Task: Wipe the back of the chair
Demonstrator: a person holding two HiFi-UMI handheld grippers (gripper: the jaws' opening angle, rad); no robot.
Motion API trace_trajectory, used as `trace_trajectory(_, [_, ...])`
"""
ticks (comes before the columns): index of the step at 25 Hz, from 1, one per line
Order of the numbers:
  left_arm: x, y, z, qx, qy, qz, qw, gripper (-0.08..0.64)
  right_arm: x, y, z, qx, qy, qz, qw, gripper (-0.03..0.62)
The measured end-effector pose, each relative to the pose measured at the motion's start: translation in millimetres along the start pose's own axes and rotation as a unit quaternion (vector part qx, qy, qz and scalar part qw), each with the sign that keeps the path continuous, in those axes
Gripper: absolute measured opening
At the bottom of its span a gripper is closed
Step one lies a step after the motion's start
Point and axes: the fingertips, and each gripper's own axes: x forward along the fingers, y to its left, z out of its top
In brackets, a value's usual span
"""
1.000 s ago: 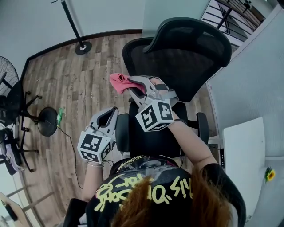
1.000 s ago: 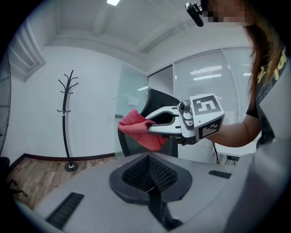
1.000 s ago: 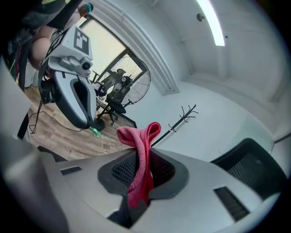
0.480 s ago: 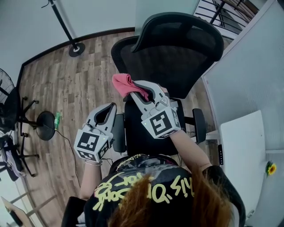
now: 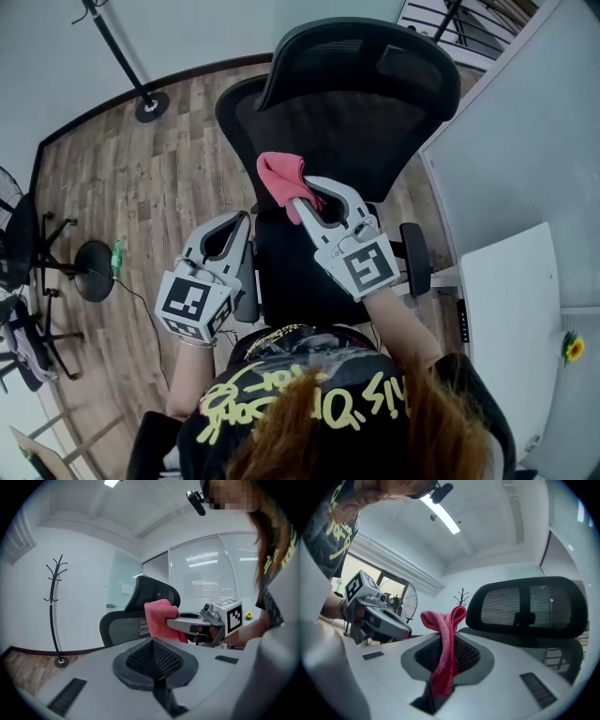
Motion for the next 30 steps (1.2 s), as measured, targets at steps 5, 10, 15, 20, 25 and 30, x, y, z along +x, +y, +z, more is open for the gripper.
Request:
trace_trajectory(5, [8,-8,1,-0.001,0.0,-0.008,1.0,-0.008,-18,-14,-4,0.017,-0.016,-0.021,1.0,0.061])
trace_trajectory(10, [12,-11,-3,-0.007,0.004,-0.015,0.9999,-0.008,-25,-18,-5,0.048,-0.027,-0.034,0.998,0.061])
trace_trajectory(15, [15,-12,-3,-0.009,0.003,-0.015,0.9999,-0.008,-28,-21,-6,0.052,-0.03,-0.037,0.998,0.061])
trace_trajectory(20, [17,-10,1,-0.01,-0.001,-0.014,0.9999,-0.008,-26,-18,-6,0.054,-0.032,-0.027,0.998,0.061])
trace_trajectory(25, [21,-7,1,-0.013,0.001,-0.012,0.9998,-0.008,-24,-15,-6,0.043,-0.031,-0.017,0.998,0.061])
trace_trajectory(30, [22,-7,0,-0.013,0.004,-0.009,0.9999,-0.008,-26,-19,-8,0.055,-0.033,-0.021,0.998,0.061])
